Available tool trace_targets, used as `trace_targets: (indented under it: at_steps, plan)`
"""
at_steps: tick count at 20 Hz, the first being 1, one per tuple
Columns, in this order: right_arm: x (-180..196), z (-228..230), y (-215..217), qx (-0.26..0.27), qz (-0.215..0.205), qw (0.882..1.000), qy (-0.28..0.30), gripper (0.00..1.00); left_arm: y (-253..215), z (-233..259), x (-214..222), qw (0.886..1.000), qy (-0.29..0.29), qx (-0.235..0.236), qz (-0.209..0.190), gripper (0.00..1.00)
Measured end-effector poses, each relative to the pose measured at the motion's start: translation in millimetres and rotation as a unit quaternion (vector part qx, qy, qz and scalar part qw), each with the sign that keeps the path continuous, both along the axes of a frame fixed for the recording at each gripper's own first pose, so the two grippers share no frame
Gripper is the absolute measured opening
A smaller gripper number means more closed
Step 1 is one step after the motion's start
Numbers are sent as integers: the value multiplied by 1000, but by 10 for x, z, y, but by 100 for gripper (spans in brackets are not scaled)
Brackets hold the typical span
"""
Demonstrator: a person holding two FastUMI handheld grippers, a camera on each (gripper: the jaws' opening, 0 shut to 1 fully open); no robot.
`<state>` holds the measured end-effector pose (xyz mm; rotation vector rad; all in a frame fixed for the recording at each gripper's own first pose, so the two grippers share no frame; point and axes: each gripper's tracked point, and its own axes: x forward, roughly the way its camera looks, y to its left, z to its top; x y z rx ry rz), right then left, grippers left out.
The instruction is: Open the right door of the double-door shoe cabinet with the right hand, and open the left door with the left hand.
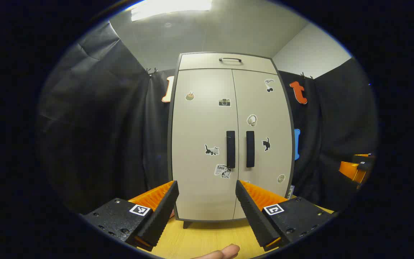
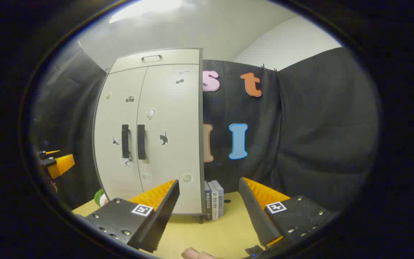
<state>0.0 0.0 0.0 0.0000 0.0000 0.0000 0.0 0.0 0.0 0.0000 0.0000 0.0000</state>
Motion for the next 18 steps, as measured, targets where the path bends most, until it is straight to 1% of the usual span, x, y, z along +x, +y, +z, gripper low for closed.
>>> trace_targets:
  at_steps: [1, 2, 7, 8, 9, 10, 15, 16, 17, 18]
  plan:
    - [3, -9, 3, -1, 0, 1000, 1, 94, -4, 7, 5, 1000, -1, -1, 0, 99]
    - [-12, -13, 7, -3, 2, 1000, 1, 99, -19, 7, 1, 1000, -1, -1, -2, 98]
    - [-40, -56, 90, -7, 12, 1000, 5, 99, -39, 10, 0, 1000, -2, 1, -5, 99]
    - [-40, -65, 109, -10, 14, 1000, 6, 94, -24, 17, 11, 1000, -3, 3, -5, 99]
    - [-27, -80, 124, -12, 15, 1000, 7, 99, -10, 33, 16, 1000, -5, 4, -4, 99]
    - [-11, -87, 157, -13, 18, 1000, 8, 99, 14, 35, 23, 1000, -6, 5, -2, 99]
    - [130, -45, 398, -3, 37, 999, 6, 99, 130, 0, 28, 1000, -2, 5, -1, 99]
    - [200, -38, 461, -3, 41, 999, 7, 94, 161, -20, 23, 1000, -2, 1, -1, 99]
    - [268, -46, 523, -4, 44, 999, 9, 99, 188, -44, 11, 1000, -1, -8, 0, 99]
    - [353, -37, 596, -6, 48, 999, 12, 94, 204, -78, 0, 1000, 3, -14, -2, 99]
